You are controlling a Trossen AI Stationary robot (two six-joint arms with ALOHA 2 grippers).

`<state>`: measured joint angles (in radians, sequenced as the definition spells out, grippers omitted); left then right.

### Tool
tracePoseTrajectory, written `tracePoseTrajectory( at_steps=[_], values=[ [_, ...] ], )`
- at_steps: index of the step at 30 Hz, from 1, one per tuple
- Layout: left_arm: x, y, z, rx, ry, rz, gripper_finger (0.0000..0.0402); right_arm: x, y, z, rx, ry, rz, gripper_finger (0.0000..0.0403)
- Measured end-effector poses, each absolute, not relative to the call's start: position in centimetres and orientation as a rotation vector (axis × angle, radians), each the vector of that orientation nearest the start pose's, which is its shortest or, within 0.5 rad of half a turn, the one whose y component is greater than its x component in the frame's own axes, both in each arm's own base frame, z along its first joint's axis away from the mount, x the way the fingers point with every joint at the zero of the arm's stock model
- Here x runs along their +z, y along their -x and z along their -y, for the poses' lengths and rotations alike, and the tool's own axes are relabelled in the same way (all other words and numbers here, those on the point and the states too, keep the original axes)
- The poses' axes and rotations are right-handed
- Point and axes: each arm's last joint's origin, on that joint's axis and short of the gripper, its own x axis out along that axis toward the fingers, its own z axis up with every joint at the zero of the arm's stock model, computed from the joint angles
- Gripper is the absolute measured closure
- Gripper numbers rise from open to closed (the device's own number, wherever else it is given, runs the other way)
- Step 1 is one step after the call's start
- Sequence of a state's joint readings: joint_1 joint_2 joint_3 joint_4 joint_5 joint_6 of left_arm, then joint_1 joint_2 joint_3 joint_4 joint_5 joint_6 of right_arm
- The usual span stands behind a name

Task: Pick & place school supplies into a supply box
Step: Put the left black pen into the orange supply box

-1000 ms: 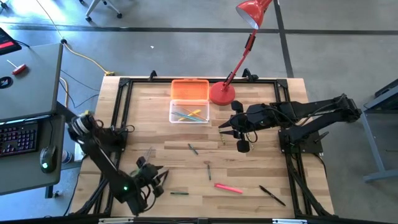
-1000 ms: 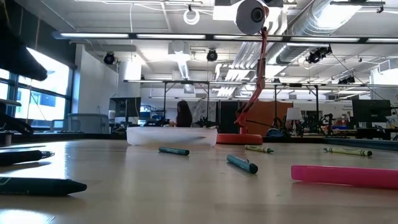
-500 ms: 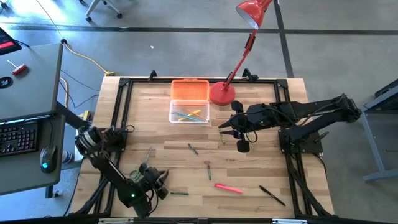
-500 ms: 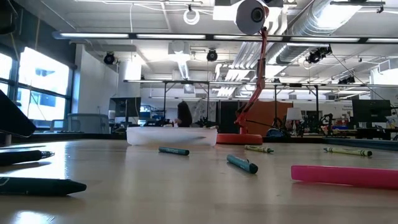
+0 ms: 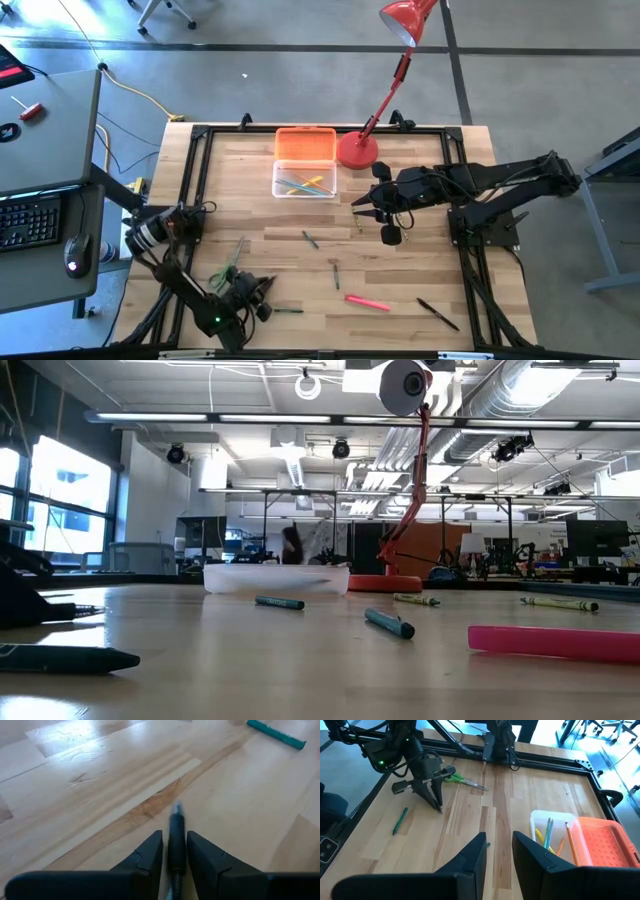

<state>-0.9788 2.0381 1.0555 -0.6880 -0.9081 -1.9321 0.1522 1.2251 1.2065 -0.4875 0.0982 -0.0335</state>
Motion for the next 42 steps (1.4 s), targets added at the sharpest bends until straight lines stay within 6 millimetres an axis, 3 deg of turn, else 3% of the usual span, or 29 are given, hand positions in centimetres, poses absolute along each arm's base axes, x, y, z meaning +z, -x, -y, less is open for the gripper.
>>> tracePoseTrajectory(
  at_steps=[9, 16, 22, 30, 37, 42],
  values=[
    [7.4, -19.5, 24.8, 0.731, 0.391, -0.561, 0.0283, 36.0, -25.8, -3.7, 0.061, 0.096, -0.502, 0.0329],
    [7.6, -19.2, 24.4, 0.756, 0.328, -0.600, 0.0355, 36.0, -25.8, -3.7, 0.061, 0.096, -0.502, 0.0329],
    [8.7, -19.4, 23.2, 0.786, 0.296, -0.517, 0.0359, 36.0, -25.8, -3.7, 0.061, 0.096, -0.502, 0.0329],
    [17.0, -20.9, 18.2, 0.833, 0.103, -0.463, 0.0359, 36.0, -25.8, -3.7, 0.061, 0.096, -0.502, 0.0329],
    [24.7, -23.2, 10.2, 0.846, 0.013, -0.588, 0.0354, 36.1, -25.8, -3.7, 0.061, 0.096, -0.502, 0.0329],
    [26.9, -26.7, 4.4, 0.670, 0.032, -0.702, 0.0356, 36.0, -25.8, -3.7, 0.061, 0.096, -0.502, 0.0329]
  ],
)
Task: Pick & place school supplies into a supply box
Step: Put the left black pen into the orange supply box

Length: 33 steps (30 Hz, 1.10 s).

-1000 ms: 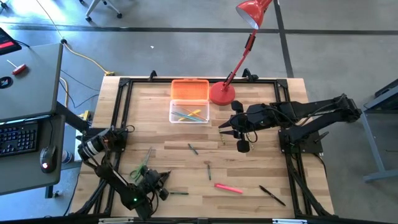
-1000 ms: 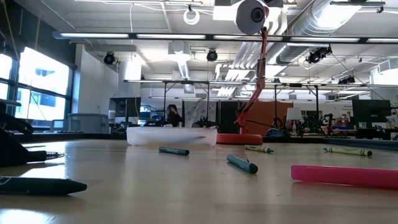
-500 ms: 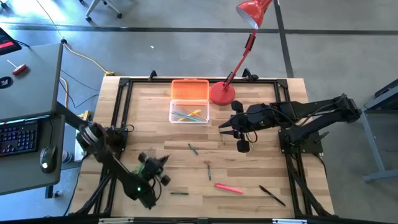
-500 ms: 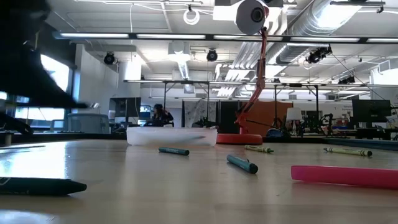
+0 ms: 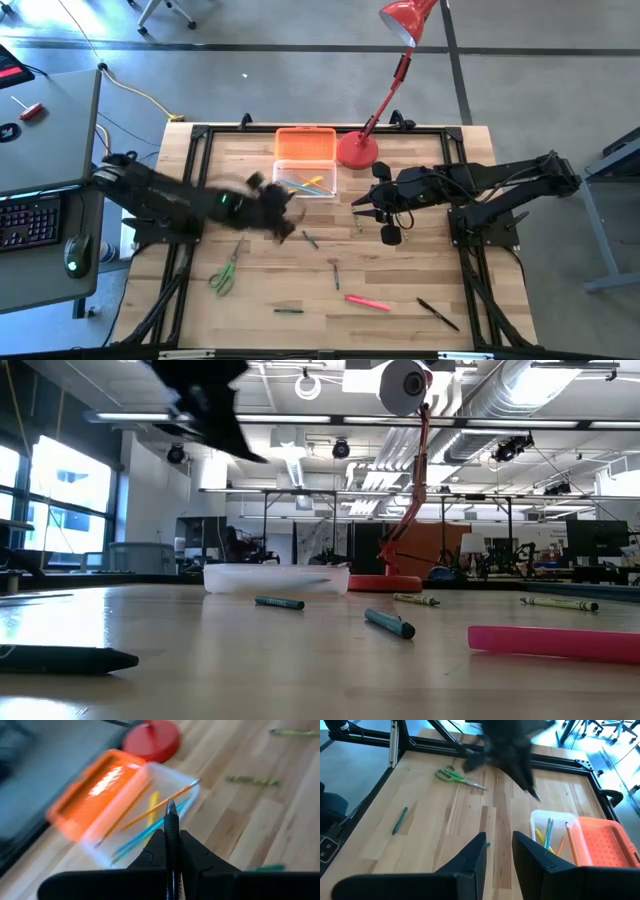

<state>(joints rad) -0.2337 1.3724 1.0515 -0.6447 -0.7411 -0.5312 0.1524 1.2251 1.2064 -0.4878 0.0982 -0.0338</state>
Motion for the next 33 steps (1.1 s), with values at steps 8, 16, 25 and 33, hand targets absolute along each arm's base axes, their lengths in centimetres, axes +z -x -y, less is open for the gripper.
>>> tracePoseTrajectory(
  at_steps=[8, 16, 25, 33],
  values=[
    [25.1, -30.6, -5.8, 0.530, 0.019, -0.763, 0.0354, 36.1, -25.9, -3.7, 0.061, 0.096, -0.498, 0.0329],
    [18.9, -32.2, -12.1, 0.507, 0.127, -0.907, 0.0334, 36.1, -25.9, -3.7, 0.061, 0.096, -0.496, 0.0329],
    [15.1, -33.4, -14.0, 0.495, 0.128, -0.936, 0.0294, 36.1, -25.9, -3.7, 0.061, 0.095, -0.490, 0.0329],
    [15.6, -33.4, -14.0, 0.467, 0.059, -0.933, 0.0238, 36.2, -25.9, -3.7, 0.061, 0.095, -0.487, 0.0329]
  ],
)
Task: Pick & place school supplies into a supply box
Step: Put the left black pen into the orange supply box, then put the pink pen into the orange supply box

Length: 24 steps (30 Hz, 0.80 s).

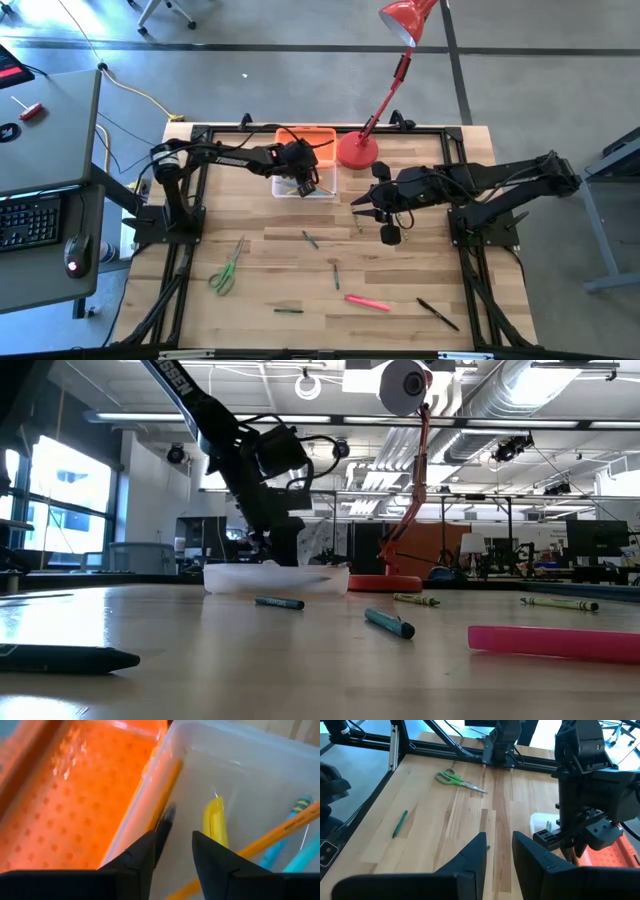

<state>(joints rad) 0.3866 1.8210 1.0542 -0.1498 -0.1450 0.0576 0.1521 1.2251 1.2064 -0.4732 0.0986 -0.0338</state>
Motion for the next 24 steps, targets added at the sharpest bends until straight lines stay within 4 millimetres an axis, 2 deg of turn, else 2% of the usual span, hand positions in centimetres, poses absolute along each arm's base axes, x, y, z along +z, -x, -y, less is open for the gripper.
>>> tracePoseTrajectory(
  at_steps=[4, 8, 12, 15, 19, 24],
  values=[
    [16.6, -33.2, -13.8, 0.383, 0.006, -0.921, 0.0225, 36.2, -25.9, -3.7, 0.060, 0.094, -0.487, 0.0329],
    [19.6, -33.0, -13.7, 0.385, -0.005, -0.900, 0.0224, 36.2, -25.9, -3.7, 0.061, 0.094, -0.480, 0.0329],
    [24.8, -32.2, -13.4, 0.431, 0.046, -0.843, 0.0225, 36.5, -26.1, -3.7, 0.060, 0.090, -0.452, 0.0329],
    [28.9, -30.7, -12.7, 0.419, 0.095, -0.803, 0.0224, 36.5, -26.1, -3.7, 0.060, 0.090, -0.454, 0.0329],
    [33.7, -28.3, -10.6, 0.373, 0.095, -0.671, 0.0224, 36.4, -26.0, -3.7, 0.060, 0.091, -0.458, 0.0329],
    [37.9, -24.8, -7.0, 0.299, 0.066, -0.520, 0.0224, 36.4, -26.0, -3.7, 0.061, 0.090, -0.457, 0.0329]
  ],
)
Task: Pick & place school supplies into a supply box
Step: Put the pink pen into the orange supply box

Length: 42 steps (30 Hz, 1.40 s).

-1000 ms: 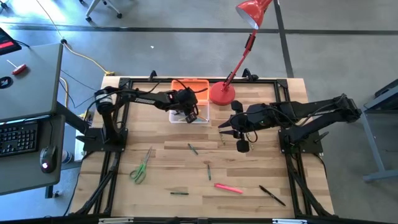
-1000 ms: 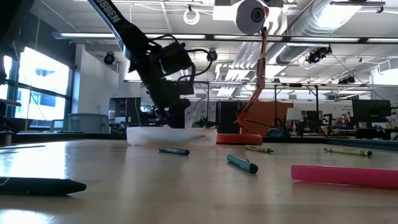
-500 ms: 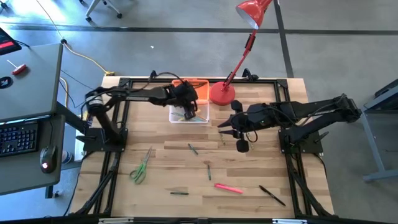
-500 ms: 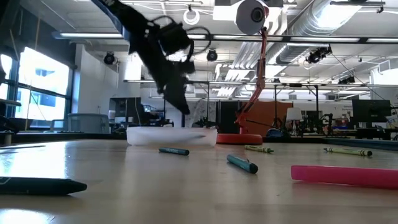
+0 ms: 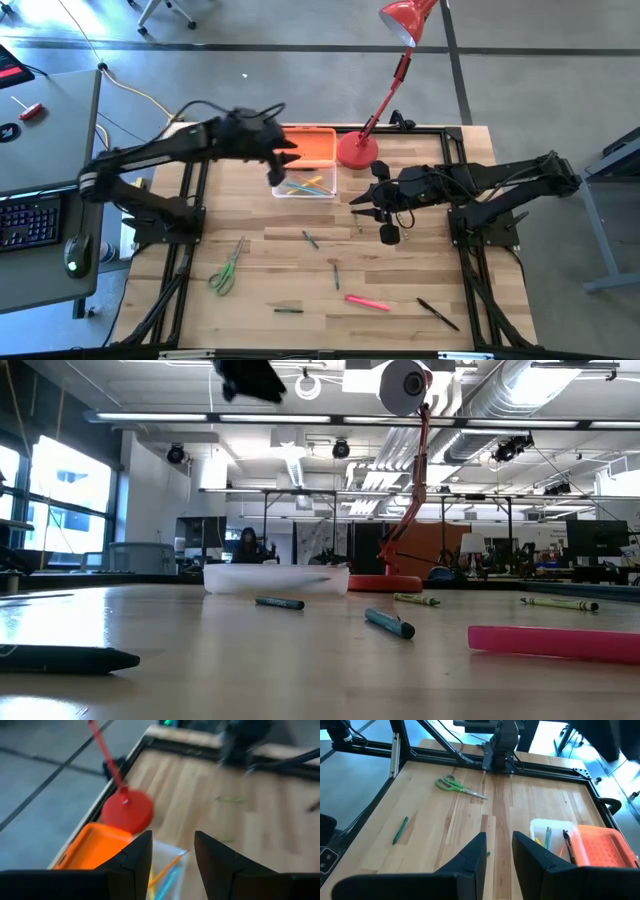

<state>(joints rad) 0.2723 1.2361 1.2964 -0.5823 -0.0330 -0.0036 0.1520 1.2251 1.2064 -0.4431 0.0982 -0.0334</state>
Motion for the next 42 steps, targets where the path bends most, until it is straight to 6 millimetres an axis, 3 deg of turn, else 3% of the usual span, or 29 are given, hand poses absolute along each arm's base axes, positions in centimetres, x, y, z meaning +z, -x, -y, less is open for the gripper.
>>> tracePoseTrajectory(
  at_steps=[7, 13, 22, 25, 30, 37, 42],
  values=[
    [41.0, -21.0, -2.4, 0.153, 0.065, -0.393, 0.0224, 36.4, -26.0, -3.7, 0.061, 0.091, -0.457, 0.0329],
    [41.1, -19.2, 0.3, 0.038, 0.085, -0.434, 0.0224, 36.5, -26.1, -3.7, 0.061, 0.108, -0.453, 0.0329],
    [40.4, -19.5, 2.8, 0.055, 0.100, -0.461, 0.0224, 39.0, -27.0, -4.0, 0.105, -0.007, -0.170, 0.0329],
    [40.2, -19.5, 3.4, 0.058, 0.084, -0.469, 0.0224, 38.5, -26.8, -4.3, 0.093, -0.131, -0.232, 0.0329],
    [40.3, -19.3, 4.1, 0.063, 0.112, -0.461, 0.0224, 37.0, -25.6, -7.7, 0.156, -0.113, -0.401, 0.0329],
    [39.9, -18.9, 4.9, 0.066, 0.112, -0.506, 0.0224, 34.8, -22.6, -13.3, -0.100, -0.178, -0.513, 0.0329],
    [39.7, -18.6, 5.3, 0.112, 0.098, -0.512, 0.0224, 32.1, -21.7, -16.8, -0.101, -0.255, -0.647, 0.0329]
  ],
)
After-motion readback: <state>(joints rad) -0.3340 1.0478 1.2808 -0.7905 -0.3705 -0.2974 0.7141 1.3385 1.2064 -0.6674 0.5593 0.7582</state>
